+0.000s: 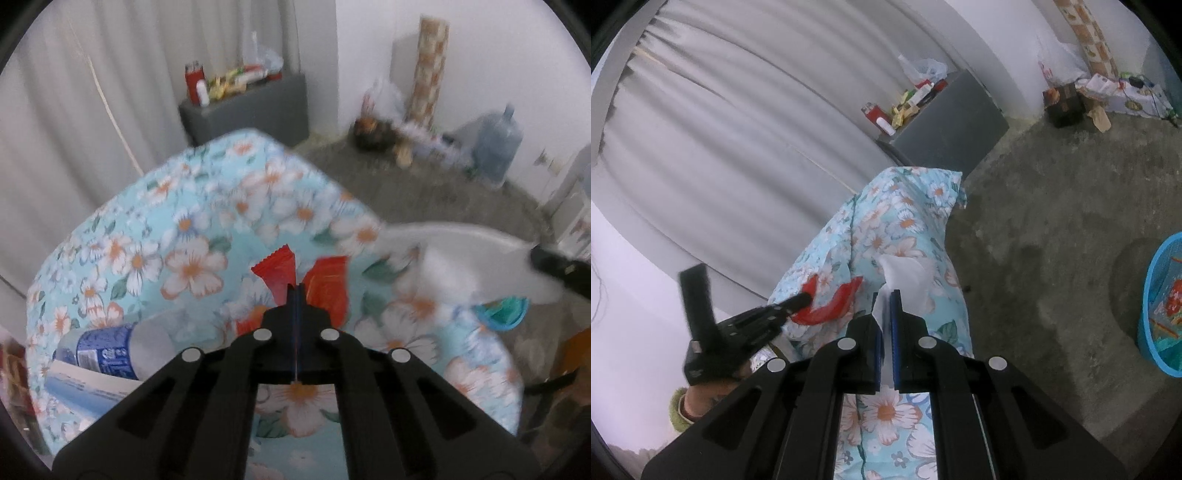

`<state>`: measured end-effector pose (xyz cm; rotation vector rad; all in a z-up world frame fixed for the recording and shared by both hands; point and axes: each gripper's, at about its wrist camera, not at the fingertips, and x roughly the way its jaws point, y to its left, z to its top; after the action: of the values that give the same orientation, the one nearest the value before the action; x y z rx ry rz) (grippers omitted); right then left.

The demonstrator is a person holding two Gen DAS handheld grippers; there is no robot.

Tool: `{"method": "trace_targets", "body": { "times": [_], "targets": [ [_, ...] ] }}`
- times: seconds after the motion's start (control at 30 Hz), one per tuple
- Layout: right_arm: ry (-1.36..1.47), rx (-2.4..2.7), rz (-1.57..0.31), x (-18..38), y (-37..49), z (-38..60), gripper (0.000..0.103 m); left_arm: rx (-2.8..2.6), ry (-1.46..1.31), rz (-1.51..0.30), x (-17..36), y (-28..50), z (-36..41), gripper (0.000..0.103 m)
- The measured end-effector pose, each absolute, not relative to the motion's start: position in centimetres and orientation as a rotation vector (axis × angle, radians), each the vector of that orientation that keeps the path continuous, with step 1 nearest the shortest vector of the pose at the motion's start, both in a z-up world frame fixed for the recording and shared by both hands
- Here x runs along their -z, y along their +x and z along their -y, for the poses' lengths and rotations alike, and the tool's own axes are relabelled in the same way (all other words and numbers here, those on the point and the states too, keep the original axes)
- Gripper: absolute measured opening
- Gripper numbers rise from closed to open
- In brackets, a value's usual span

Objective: Collect trash
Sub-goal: 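Carry the tissue and red wrappers to the blue wastebasket and release both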

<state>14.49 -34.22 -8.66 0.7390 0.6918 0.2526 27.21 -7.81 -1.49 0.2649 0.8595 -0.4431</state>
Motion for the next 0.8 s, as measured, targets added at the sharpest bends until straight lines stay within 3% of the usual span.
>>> {"method": "trace_targets", "body": {
  "times": [0.43,0.8],
  "targets": [
    [0.709,-0.130,-0.552,4.1,10.2,38.0,0.005,0.639,0.097,-0.683,-7.3,22.7,9.0,0.000],
    [0.742,0.289,-0.438,3.8,0.5,48.7,0.005,0.944,0.115,-0.737,-6.3,20.7,22.6,0.000]
  ]
}}
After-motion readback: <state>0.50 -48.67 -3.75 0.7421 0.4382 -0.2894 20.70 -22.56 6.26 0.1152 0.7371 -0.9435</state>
